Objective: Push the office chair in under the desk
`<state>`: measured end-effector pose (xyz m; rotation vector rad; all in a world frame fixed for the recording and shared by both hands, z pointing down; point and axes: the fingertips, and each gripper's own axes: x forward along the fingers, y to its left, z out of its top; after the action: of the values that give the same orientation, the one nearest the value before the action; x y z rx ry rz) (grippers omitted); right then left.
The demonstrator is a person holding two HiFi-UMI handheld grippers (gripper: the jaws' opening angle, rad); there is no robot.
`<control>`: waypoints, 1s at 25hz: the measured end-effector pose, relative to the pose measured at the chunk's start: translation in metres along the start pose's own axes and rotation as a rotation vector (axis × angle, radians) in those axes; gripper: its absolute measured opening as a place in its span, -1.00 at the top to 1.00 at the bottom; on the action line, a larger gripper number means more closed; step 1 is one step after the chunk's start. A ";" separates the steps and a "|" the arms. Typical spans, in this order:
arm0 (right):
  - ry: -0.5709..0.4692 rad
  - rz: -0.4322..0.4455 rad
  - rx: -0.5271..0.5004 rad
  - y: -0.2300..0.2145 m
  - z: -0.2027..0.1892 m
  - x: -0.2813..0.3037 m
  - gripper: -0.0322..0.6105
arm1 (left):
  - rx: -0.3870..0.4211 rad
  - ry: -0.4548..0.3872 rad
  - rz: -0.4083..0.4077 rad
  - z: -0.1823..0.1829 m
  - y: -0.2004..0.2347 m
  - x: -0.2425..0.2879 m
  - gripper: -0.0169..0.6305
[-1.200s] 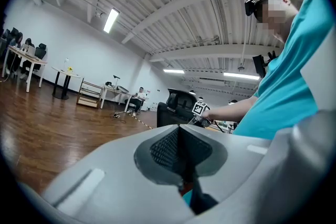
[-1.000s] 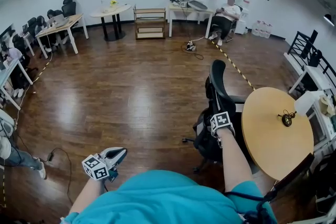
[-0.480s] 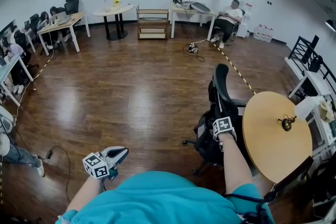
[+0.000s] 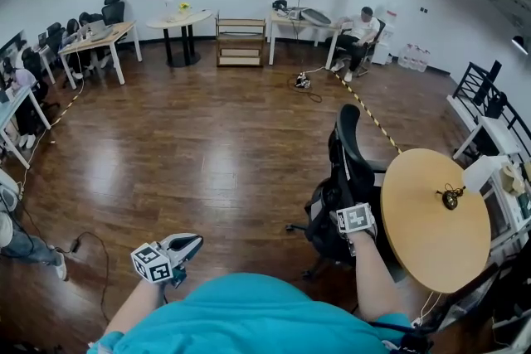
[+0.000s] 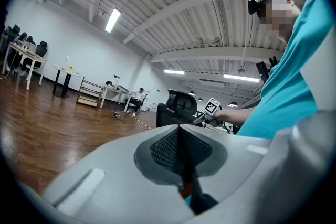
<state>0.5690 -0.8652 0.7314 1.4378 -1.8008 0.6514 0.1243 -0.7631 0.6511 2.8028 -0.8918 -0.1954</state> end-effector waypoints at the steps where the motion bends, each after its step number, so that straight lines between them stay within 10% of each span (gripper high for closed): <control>1: -0.079 -0.005 -0.041 0.006 0.009 -0.013 -0.23 | 0.001 -0.001 -0.005 0.000 -0.002 0.002 0.95; 4: -0.369 0.034 -0.161 0.032 0.045 -0.036 0.01 | 0.002 -0.002 -0.021 0.003 -0.004 0.007 0.95; 10: -0.594 0.187 -0.179 0.083 0.048 -0.050 0.86 | 0.008 0.026 -0.060 -0.009 -0.016 0.022 0.95; 25: -0.617 0.380 -0.292 0.210 0.031 -0.056 0.90 | 0.017 0.030 -0.094 -0.004 -0.011 -0.040 0.95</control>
<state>0.3653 -0.8035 0.6790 1.1763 -2.5627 0.0968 0.0992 -0.7302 0.6554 2.8579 -0.7594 -0.1589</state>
